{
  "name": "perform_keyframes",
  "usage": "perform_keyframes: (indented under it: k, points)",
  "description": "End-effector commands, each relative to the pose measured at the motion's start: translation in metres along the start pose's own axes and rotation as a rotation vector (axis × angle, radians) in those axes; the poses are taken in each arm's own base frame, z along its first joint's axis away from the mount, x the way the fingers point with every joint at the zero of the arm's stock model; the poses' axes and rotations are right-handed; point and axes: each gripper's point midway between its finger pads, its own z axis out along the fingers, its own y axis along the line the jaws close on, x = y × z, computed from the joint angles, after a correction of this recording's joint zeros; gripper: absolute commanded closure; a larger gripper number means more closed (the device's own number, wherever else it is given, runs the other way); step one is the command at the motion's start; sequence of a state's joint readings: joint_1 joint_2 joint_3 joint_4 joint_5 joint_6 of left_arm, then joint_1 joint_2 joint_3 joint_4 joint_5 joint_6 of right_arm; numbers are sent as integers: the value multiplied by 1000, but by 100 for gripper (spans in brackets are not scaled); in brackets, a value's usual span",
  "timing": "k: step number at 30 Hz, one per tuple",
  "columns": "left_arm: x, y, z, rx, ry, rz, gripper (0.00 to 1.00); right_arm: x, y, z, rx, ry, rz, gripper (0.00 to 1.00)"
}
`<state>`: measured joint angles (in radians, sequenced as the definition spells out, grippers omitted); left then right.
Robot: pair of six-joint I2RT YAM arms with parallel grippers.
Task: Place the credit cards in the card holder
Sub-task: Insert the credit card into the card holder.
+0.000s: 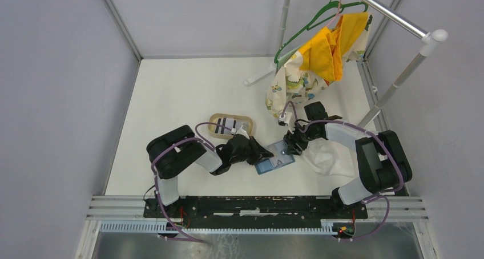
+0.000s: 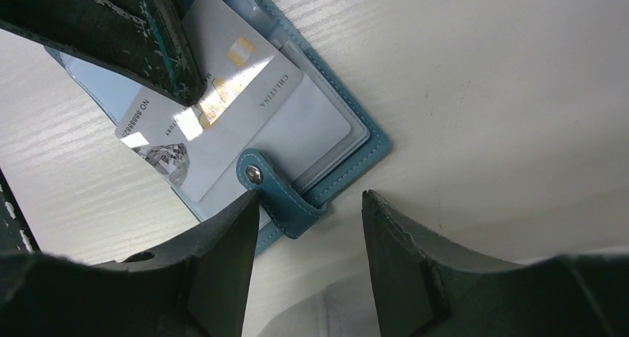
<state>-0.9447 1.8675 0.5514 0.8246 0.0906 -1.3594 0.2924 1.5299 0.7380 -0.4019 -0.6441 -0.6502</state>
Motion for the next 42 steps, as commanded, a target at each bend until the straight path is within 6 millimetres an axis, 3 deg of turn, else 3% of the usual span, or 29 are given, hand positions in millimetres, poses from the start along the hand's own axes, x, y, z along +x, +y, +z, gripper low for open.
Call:
perform_keyframes:
  k: [1, 13, 16, 19, 21, 24, 27, 30, 36, 42]
  points:
    - [13, 35, 2, -119, 52, 15, 78, -14, 1, -1, -26, -32, -32, 41]
    - [13, 37, 2, -130, 60, 26, 74, -51, -4, -37, 75, -172, -170, 35]
    - [13, 38, 2, -130, 61, 27, 73, -61, 13, -41, 25, -242, -261, 36]
    - [14, 38, 2, -131, 63, 28, 73, -67, 45, -42, -75, -346, -440, 41]
    - [14, 38, 2, -130, 65, 29, 73, -63, 68, -39, -120, -410, -623, 49]
    - [14, 38, 3, -129, 67, 30, 73, -54, 96, -31, -146, -470, -875, 76]
    - [15, 38, 4, -130, 72, 29, 73, -53, 105, -17, -170, -422, -940, 98]
    - [16, 39, 5, -127, 76, 27, 73, -57, 107, -1, -121, -353, -973, 99]
    - [16, 40, 5, -126, 78, 25, 73, -76, 101, 13, 11, -300, -934, 100]
    - [16, 39, 4, -129, 77, 24, 73, -67, 96, 29, 43, -181, -942, 100]
